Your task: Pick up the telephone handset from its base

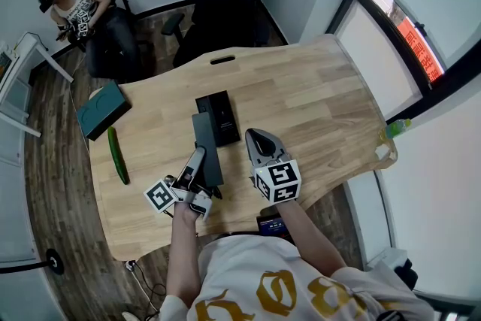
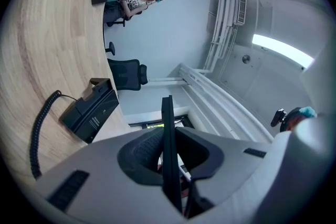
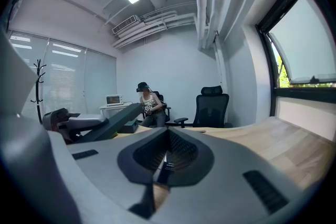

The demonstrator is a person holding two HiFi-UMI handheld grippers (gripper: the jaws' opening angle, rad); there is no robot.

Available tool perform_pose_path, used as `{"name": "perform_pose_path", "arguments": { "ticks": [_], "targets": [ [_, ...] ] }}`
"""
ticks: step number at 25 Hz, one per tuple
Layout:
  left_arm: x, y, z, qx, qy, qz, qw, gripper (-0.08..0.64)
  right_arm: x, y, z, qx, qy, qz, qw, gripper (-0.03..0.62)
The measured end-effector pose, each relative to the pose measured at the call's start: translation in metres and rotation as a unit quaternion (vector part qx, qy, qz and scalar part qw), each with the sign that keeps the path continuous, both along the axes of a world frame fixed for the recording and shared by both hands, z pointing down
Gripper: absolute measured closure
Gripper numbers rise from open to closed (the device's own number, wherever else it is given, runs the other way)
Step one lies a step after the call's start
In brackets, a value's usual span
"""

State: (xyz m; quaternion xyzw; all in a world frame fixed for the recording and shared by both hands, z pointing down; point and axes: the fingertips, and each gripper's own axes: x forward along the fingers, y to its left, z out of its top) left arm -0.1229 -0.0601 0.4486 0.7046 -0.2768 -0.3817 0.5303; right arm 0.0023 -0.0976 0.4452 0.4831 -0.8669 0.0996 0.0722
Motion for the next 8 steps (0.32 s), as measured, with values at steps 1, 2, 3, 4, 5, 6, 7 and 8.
{"name": "perform_pose_path", "arguments": {
  "ticks": [1, 2, 3, 4, 5, 6, 7, 8],
  "targets": [
    [0.0003, -0.0002, 0.0002, 0.000, 0.001, 0.001, 1.0000, 0.483, 0.0003, -0.0005, 0.0004, 0.000, 0.001, 0.001, 1.000, 0.588],
    [0.0004, -0.0005, 0.0004, 0.000, 0.002, 0.001, 1.0000, 0.483, 0.0008, -0.0011, 0.0009, -0.001, 0.002, 0.001, 1.000, 0.588],
    [0.0003, -0.0008, 0.0006, -0.001, 0.003, 0.001, 1.0000, 0.483, 0.0011, -0.0017, 0.0012, -0.001, 0.002, 0.002, 1.000, 0.588],
    [-0.0002, -0.0012, 0.0009, -0.001, 0.004, 0.001, 1.0000, 0.483, 0.0013, -0.0024, 0.0015, -0.002, 0.002, 0.003, 1.000, 0.588],
    [-0.0011, -0.0017, 0.0012, -0.002, 0.005, 0.000, 1.0000, 0.483, 0.0012, -0.0030, 0.0018, -0.002, 0.002, 0.003, 1.000, 0.588],
    [-0.0021, -0.0022, 0.0014, -0.002, 0.006, 0.000, 1.0000, 0.483, 0.0008, -0.0037, 0.0020, -0.002, 0.002, 0.003, 1.000, 0.586],
    [-0.0031, -0.0028, 0.0016, -0.003, 0.008, -0.001, 1.0000, 0.483, 0.0004, -0.0043, 0.0022, -0.003, 0.003, 0.003, 1.000, 0.588],
    [-0.0042, -0.0034, 0.0018, -0.003, 0.009, -0.002, 0.9999, 0.483, -0.0001, -0.0049, 0.0024, -0.003, 0.003, 0.003, 1.000, 0.588]
  ]
}}
